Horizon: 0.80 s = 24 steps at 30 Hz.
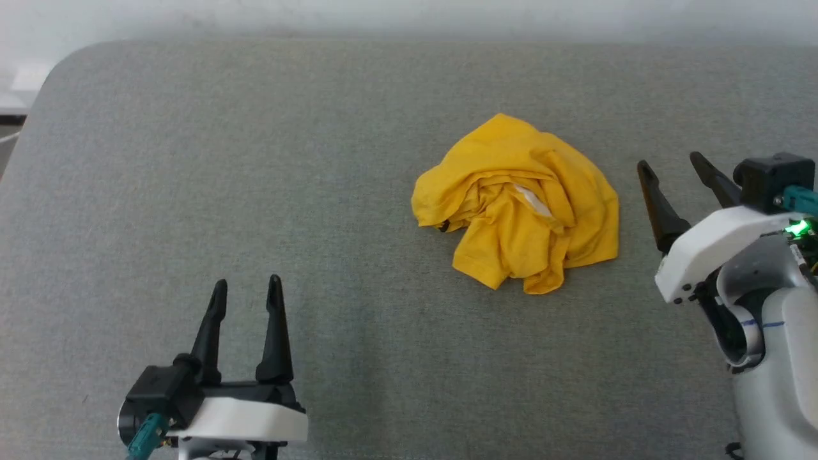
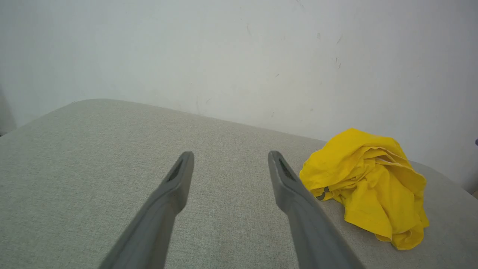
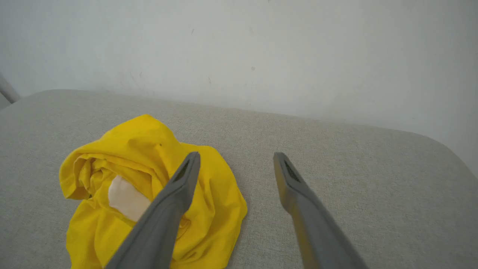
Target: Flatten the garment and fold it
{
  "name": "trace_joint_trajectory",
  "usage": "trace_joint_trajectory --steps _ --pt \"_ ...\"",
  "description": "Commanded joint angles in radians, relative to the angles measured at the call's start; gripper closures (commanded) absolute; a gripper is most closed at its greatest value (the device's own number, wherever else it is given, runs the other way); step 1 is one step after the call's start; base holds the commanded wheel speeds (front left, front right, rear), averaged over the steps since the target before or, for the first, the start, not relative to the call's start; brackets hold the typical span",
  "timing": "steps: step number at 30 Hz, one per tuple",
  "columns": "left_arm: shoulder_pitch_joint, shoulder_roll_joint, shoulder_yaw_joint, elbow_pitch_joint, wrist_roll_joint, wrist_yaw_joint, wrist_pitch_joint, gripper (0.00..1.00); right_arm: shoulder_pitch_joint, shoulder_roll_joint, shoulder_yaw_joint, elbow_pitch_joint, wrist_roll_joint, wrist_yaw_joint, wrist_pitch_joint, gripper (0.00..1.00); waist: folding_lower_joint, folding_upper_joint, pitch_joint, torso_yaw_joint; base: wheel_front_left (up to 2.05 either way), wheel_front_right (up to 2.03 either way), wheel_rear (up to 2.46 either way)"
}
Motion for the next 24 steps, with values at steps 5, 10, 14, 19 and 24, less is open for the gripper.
trace_joint_trajectory --steps 5,10,14,19,24 --pt "-0.040 -0.004 -0.024 0.017 -0.023 -0.002 -0.005 0.00 -0.044 -0.048 0.020 0.125 0.038 -0.002 0.076 0.00 -0.0001 0.0000 0.041 0.061 0.00 0.00 0.00" --pt "-0.050 -0.004 -0.035 0.025 -0.029 0.000 -0.005 0.00 -0.043 -0.073 0.049 0.207 0.048 -0.002 0.109 0.00 -0.0001 0.0000 0.051 0.096 0.00 0.00 0.00" --pt "-0.054 -0.004 -0.039 0.030 -0.031 0.000 -0.005 0.00 -0.046 -0.077 0.067 0.267 0.055 -0.002 0.113 0.00 -0.0001 0.0000 0.059 0.123 0.00 0.00 0.00" --pt "-0.058 -0.004 -0.045 0.038 -0.033 -0.004 -0.005 0.00 -0.062 -0.066 0.057 0.346 0.043 -0.002 0.116 0.58 -0.0001 0.0000 0.063 0.147 0.00 0.00 0.00" --pt "-0.058 -0.004 -0.051 0.043 -0.044 0.003 -0.005 0.00 -0.094 -0.057 0.045 0.366 0.024 -0.002 0.098 1.00 -0.0001 0.0000 0.053 0.149 0.00 0.00 0.00"
